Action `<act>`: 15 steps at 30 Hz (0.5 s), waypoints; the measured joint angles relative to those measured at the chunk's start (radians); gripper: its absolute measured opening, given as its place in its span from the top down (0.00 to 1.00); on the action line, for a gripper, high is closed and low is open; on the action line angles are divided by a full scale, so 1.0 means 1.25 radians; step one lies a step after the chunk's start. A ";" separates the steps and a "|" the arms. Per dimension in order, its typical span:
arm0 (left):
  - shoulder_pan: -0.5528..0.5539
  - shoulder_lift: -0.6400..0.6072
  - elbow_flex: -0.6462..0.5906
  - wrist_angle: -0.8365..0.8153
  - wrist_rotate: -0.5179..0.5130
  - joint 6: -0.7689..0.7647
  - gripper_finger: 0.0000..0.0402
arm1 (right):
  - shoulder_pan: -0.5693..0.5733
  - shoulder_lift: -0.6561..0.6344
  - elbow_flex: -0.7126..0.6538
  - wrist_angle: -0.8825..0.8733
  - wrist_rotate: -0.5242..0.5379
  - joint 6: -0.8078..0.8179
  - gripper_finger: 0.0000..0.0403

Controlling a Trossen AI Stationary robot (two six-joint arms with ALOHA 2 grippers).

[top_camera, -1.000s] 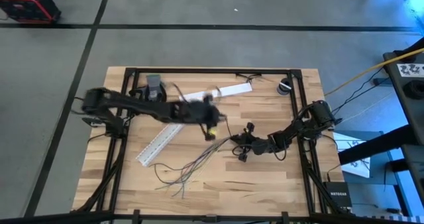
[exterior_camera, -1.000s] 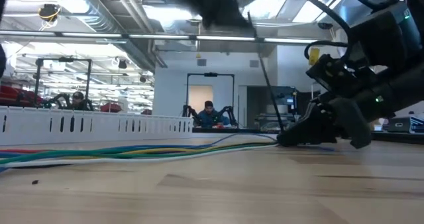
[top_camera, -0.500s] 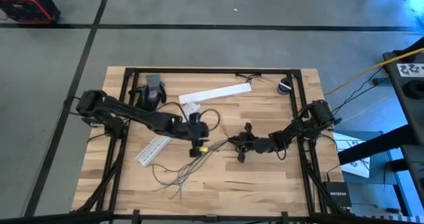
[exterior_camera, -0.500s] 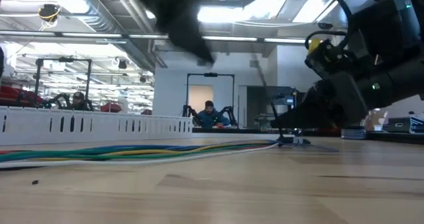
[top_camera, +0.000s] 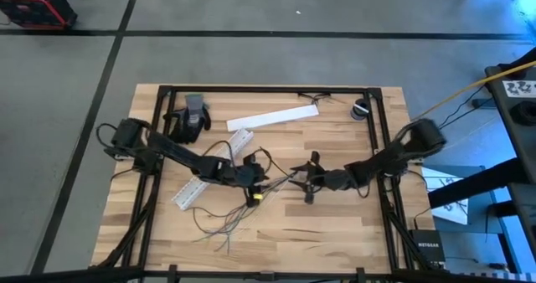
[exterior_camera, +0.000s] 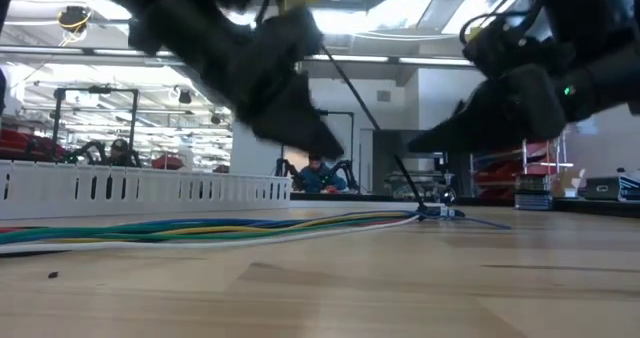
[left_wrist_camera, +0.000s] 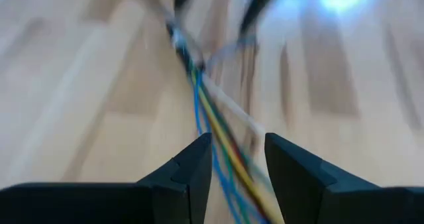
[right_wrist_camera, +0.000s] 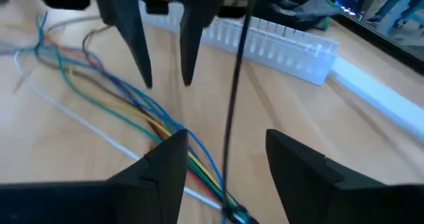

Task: Ziptie cables
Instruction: Wrap the zip tie on the cables, then put the ziptied cables into the white cable duct

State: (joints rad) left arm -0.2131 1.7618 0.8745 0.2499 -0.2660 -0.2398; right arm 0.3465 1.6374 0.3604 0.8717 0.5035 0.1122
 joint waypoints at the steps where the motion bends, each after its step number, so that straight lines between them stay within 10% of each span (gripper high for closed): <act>1: 0.000 0.009 0.000 0.013 0.000 0.000 0.67 | 0.000 -0.034 0.001 -0.049 -0.008 -0.008 0.51; 9: 0.011 0.092 0.012 0.145 0.001 -0.005 0.67 | 0.000 -0.285 0.016 -0.525 -0.023 -0.012 0.51; 15: 0.033 0.149 0.032 0.154 0.001 -0.002 0.67 | -0.002 -0.263 -0.012 -0.462 -0.083 -0.016 0.51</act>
State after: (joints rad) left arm -0.1723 1.9477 0.9142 0.4426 -0.2646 -0.2423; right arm 0.3446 1.3089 0.3454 0.2943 0.4001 0.0923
